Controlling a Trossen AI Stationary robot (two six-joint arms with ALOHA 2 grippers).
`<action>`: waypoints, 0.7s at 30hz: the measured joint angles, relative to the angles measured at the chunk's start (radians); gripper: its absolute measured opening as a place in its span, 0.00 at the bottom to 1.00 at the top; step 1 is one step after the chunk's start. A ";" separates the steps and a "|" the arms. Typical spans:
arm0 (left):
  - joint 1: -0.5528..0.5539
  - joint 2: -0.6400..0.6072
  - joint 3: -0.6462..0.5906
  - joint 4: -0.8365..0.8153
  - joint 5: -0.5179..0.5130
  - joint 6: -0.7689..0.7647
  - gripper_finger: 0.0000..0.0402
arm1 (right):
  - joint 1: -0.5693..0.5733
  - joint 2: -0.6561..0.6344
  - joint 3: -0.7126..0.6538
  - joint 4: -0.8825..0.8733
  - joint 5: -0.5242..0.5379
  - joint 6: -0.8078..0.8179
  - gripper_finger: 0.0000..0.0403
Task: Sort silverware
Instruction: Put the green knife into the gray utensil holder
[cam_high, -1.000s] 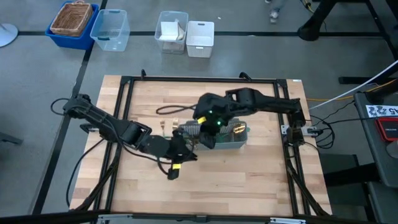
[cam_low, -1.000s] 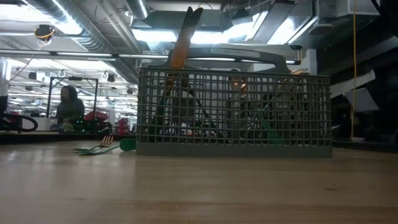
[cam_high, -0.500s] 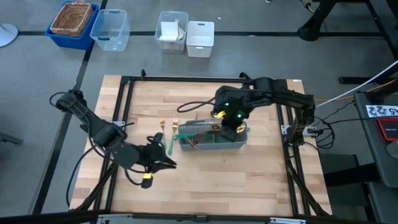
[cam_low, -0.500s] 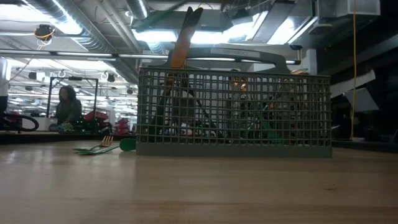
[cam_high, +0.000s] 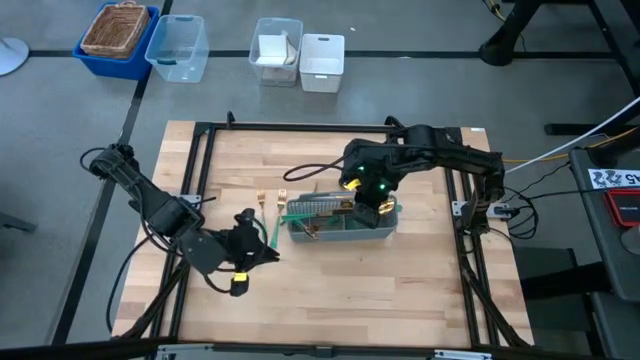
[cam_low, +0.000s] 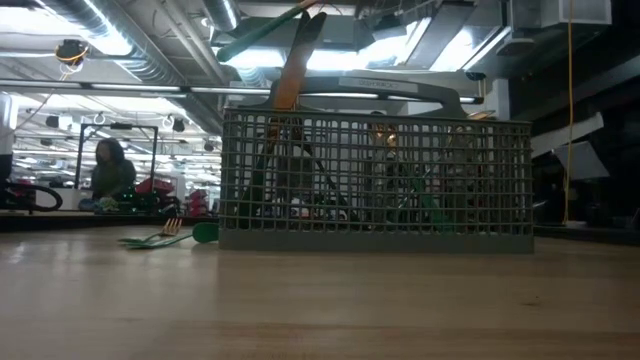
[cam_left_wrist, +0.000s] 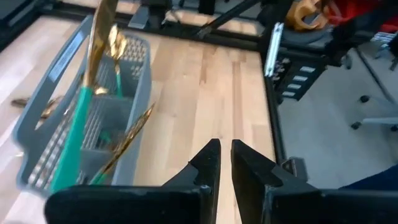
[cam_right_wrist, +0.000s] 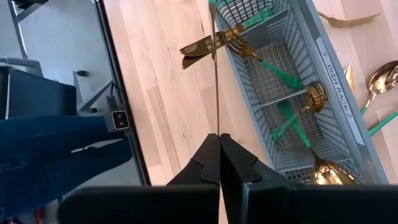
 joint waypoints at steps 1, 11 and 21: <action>0.000 0.000 0.000 -0.016 -0.002 -0.024 0.07 | 0.000 0.000 0.000 0.000 0.000 -0.001 0.00; 0.003 0.000 -0.009 -0.073 -0.031 -0.109 0.07 | -0.007 -0.004 -0.001 -0.001 -0.001 -0.051 0.00; 0.113 0.050 -0.130 -0.072 -0.335 -0.260 0.07 | -0.006 -0.007 -0.001 0.000 -0.009 -0.052 0.00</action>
